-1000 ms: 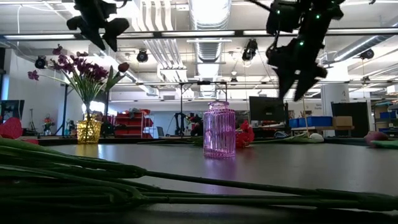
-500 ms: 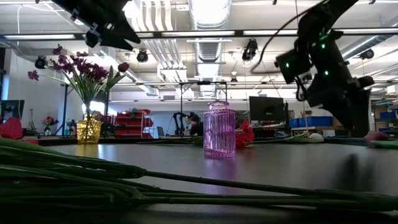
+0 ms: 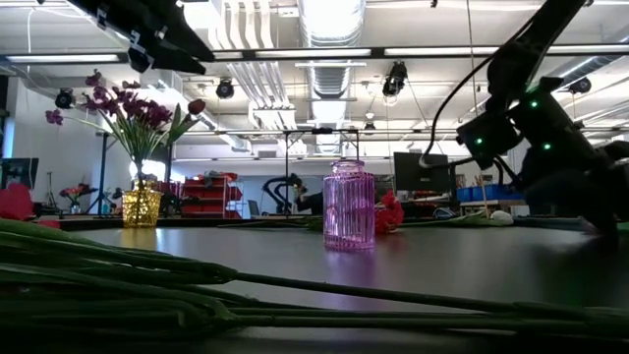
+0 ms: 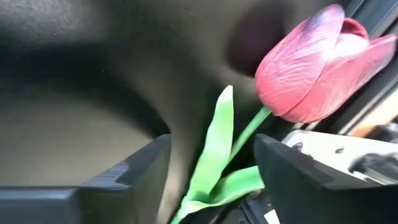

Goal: Sort flowers into vase by color
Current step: Put the dark red tulip into the yellow vase

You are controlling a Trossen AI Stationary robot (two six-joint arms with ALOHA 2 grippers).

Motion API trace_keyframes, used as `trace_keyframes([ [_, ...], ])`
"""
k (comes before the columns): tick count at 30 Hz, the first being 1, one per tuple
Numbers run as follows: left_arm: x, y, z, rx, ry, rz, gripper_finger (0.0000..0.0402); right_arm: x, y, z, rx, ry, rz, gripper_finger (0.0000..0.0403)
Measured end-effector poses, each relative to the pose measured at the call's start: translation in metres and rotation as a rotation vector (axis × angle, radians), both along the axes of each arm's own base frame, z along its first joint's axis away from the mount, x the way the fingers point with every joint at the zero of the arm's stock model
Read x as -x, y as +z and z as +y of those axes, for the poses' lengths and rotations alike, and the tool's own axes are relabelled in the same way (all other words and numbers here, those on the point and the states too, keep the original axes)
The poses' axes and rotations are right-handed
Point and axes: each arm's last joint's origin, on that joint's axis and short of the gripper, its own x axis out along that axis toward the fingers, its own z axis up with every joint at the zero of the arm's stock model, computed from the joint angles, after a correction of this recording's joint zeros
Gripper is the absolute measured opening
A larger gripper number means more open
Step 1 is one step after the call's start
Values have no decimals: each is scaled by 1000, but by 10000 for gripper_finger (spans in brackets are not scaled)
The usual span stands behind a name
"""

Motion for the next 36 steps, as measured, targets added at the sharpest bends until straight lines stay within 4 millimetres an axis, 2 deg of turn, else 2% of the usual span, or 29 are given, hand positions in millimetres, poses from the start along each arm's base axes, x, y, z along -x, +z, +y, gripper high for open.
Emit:
trace_keyframes([
  [6, 5, 3, -1, -1, -1, -25, 211, 8, -3, -8, -8, -26, -4, 151],
  [10, 6, 5, -3, 14, -52, -39, 211, 10, -3, -12, -14, 16, -20, 100],
  [16, 10, 8, -11, 17, -141, -54, 211, 1, 7, -22, 128, 82, -75, 18],
  [18, 11, 9, -13, 11, -155, -55, 211, -9, 17, -29, 224, 78, -158, 14],
  [21, 12, 8, -15, 3, -173, -50, 211, -19, 35, -28, 280, 100, -250, 13],
  [25, 12, 5, -15, 1, -177, -41, 211, -40, 62, -28, 366, 152, -486, 13],
  [31, 4, 0, -15, -3, -176, -64, 211, -57, 75, -25, 393, 281, -724, 13],
  [36, -9, -13, -16, -25, -225, -164, 211, -83, 92, -16, 513, 433, -971, 13],
])
